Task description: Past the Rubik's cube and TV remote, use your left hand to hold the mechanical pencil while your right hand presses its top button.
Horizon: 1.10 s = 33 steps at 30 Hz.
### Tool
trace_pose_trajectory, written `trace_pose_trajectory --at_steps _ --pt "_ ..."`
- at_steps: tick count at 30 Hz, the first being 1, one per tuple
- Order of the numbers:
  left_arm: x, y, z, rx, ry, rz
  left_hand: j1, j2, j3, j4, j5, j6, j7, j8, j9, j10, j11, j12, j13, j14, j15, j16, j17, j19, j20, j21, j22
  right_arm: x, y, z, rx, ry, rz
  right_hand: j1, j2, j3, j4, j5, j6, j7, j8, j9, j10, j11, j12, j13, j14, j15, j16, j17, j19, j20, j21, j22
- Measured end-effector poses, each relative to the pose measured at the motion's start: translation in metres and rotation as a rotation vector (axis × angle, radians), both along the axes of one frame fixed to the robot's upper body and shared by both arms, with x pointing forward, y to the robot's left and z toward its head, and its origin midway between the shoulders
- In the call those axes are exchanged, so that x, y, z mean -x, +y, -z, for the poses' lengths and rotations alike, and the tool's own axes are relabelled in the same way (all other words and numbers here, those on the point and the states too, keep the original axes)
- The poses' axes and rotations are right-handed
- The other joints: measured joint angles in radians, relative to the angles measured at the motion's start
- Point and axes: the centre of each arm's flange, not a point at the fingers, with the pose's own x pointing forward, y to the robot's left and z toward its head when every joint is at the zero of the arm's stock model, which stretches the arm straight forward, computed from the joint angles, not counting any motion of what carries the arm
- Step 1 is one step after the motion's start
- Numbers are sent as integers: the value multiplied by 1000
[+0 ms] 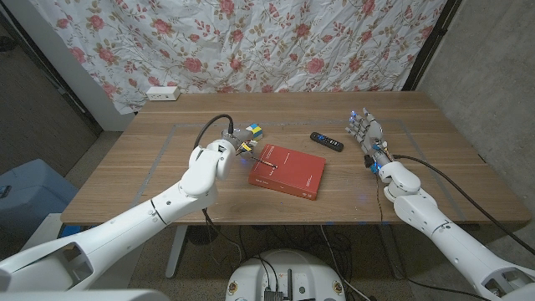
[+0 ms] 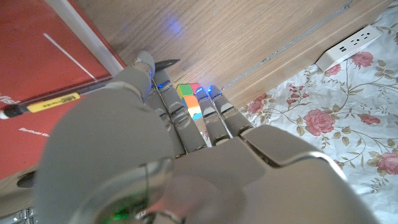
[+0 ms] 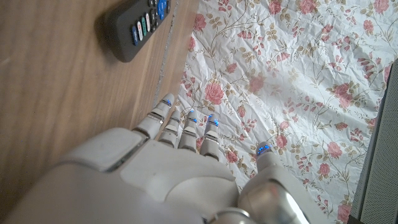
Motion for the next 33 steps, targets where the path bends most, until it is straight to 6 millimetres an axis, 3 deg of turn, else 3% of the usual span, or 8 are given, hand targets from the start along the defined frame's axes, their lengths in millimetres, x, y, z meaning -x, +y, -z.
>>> trace_pose_trajectory --at_steps 33 --pt "8 1 -14 65 -72 -21 22 -4 -22 0 -3 28 1 0 -3 38 7 -1 4 33 3 0 0 25 0 0 0 2 -4 -12 36 -21 1 0 0 0 0 0 5 5 0 0 5 5 0 0 0 0 8 -5 4 4 0 0"
